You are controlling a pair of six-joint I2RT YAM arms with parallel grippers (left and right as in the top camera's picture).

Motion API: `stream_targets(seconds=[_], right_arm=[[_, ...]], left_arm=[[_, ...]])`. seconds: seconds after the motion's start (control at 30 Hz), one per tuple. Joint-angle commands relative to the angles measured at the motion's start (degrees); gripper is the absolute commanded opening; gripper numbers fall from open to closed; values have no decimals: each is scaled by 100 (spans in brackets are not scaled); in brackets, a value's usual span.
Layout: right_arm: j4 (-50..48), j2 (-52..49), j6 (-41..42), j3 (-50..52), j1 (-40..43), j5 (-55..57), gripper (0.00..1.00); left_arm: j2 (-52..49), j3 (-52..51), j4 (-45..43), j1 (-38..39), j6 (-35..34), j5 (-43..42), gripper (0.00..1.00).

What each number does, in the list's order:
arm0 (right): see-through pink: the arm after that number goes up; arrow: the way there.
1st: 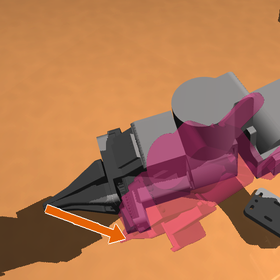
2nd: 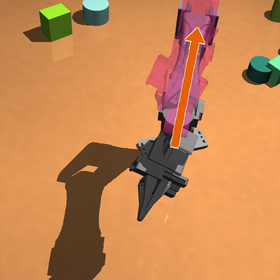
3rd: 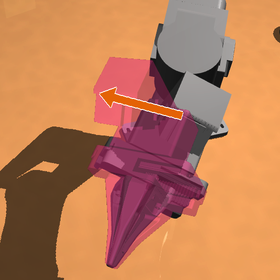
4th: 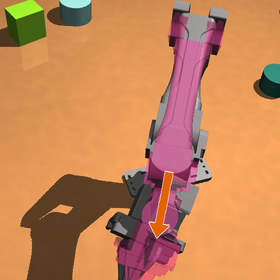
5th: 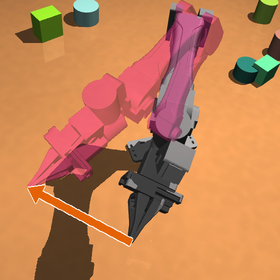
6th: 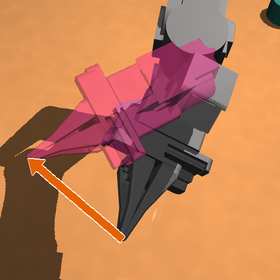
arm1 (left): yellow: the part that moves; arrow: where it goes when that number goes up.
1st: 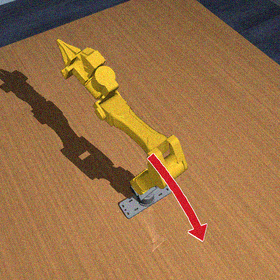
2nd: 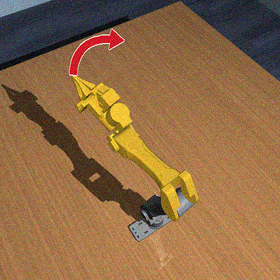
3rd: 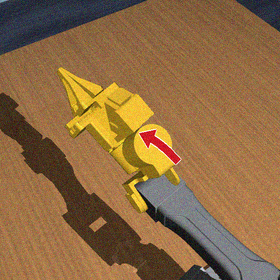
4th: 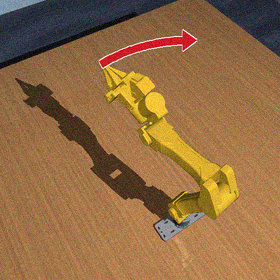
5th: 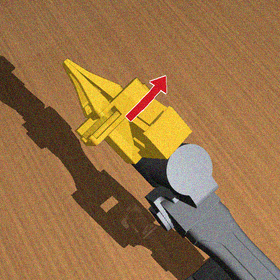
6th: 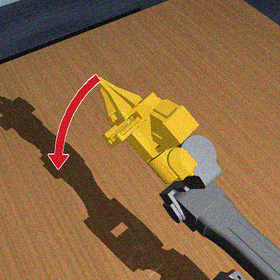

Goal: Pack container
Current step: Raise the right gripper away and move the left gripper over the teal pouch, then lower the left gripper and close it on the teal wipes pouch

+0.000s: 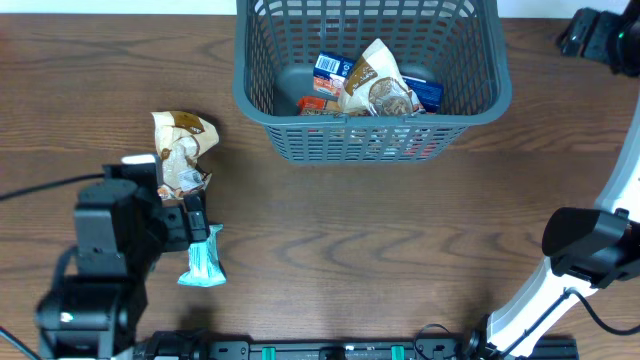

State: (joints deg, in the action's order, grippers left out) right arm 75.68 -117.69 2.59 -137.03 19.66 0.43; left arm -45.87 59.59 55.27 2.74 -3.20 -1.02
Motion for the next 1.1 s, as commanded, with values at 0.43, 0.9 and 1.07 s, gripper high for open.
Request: stream_targets(seconds=[0.43,0.9,1.07], right_arm=[[-501,44,57,1814,55,-369,99],[-551,48,98,2430,57,-391,99],[-538,48,96,2430,57,-389,99]], left_arm=[[-1156,1082,1923,17,94,-256,99],[-1123,852,1762,17,201,407,99],[-1198,404,1733,17,-354,267,99]])
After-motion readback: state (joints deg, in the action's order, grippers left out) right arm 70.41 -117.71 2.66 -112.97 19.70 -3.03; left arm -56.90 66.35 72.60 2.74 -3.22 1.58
